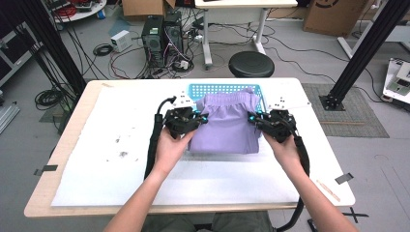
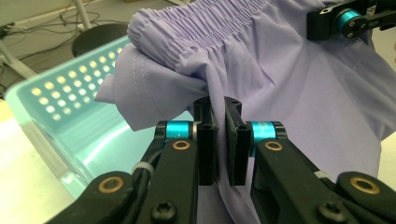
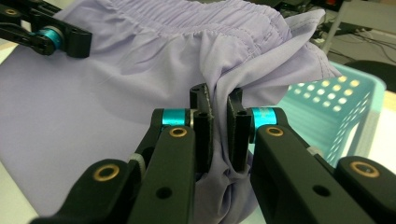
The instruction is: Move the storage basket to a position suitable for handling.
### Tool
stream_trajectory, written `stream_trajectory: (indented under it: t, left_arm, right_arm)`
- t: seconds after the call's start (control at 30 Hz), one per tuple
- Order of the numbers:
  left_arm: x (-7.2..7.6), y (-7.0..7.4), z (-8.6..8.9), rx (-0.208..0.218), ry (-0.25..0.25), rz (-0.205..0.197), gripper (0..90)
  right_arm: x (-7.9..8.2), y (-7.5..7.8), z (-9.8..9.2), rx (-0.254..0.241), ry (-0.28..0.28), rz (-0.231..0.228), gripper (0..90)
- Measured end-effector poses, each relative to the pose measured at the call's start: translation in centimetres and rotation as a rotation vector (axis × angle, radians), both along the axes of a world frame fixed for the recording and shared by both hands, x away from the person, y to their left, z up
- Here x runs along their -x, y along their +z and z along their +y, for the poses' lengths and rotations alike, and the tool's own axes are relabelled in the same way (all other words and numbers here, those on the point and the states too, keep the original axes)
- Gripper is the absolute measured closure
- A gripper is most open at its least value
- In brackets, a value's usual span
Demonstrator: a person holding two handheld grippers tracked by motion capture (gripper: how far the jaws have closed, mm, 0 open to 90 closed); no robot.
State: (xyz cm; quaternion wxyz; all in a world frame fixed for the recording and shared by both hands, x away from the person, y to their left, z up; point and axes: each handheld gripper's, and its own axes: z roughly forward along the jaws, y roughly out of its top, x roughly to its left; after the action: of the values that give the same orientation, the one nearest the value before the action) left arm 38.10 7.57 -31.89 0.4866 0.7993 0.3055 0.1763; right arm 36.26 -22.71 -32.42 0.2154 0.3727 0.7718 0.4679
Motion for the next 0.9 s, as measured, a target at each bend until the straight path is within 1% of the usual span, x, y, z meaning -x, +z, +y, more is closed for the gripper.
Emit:
stream_trajectory:
  t: [0.1, 0.2, 0.23, 0.3, 0.33, 0.37, 0.47, 0.57, 0.73, 0.77, 0.9]
  left_arm:
    - [-1.2, 0.4, -0.2, 0.006, 0.008, -0.003, 84.9]
    - [-2.2, 0.7, -0.5, 0.006, 0.011, -0.002, 85.0]
    - [-2.4, 0.8, -0.5, 0.002, 0.011, -0.004, 84.9]
    - [-2.7, 0.8, -0.6, 0.007, 0.010, -0.010, 84.9]
    - [-2.7, 0.7, -0.7, 0.014, 0.010, -0.006, 84.9]
    - [-2.8, 0.7, -0.7, 0.006, 0.006, -0.009, 84.9]
    - [-2.9, 0.5, -0.7, -0.001, 0.003, -0.001, 84.9]
    - [-2.9, 0.6, -0.8, 0.005, 0.005, -0.003, 84.9]
    - [-3.0, 0.5, -0.7, 0.002, 0.004, -0.006, 85.0]
    - [-3.1, 0.5, -0.7, 0.009, 0.006, -0.005, 84.9]
    - [-3.5, 0.6, -0.7, 0.008, 0.011, -0.001, 85.0]
  right_arm:
    - [-1.5, 0.3, -0.1, -0.006, -0.010, 0.006, 84.5]
    - [-2.6, 0.4, -0.2, -0.014, -0.025, 0.012, 84.4]
    - [-2.9, 0.5, -0.2, -0.010, -0.027, 0.010, 84.4]
    - [-3.3, 0.5, -0.2, -0.012, -0.033, 0.015, 84.4]
    - [-3.4, 0.5, -0.3, -0.011, -0.031, 0.013, 84.3]
    - [-3.5, 0.5, -0.3, -0.013, -0.032, 0.016, 84.4]
    - [-3.7, 0.5, -0.4, -0.012, -0.030, 0.018, 84.4]
    - [-3.7, 0.6, -0.4, -0.011, -0.032, 0.021, 84.4]
    - [-3.7, 0.6, -0.3, 0.000, -0.033, 0.020, 84.4]
    - [-3.8, 0.6, -0.2, 0.000, -0.032, 0.020, 84.4]
    - [-4.1, 0.7, -0.2, 0.004, -0.033, 0.019, 84.4]
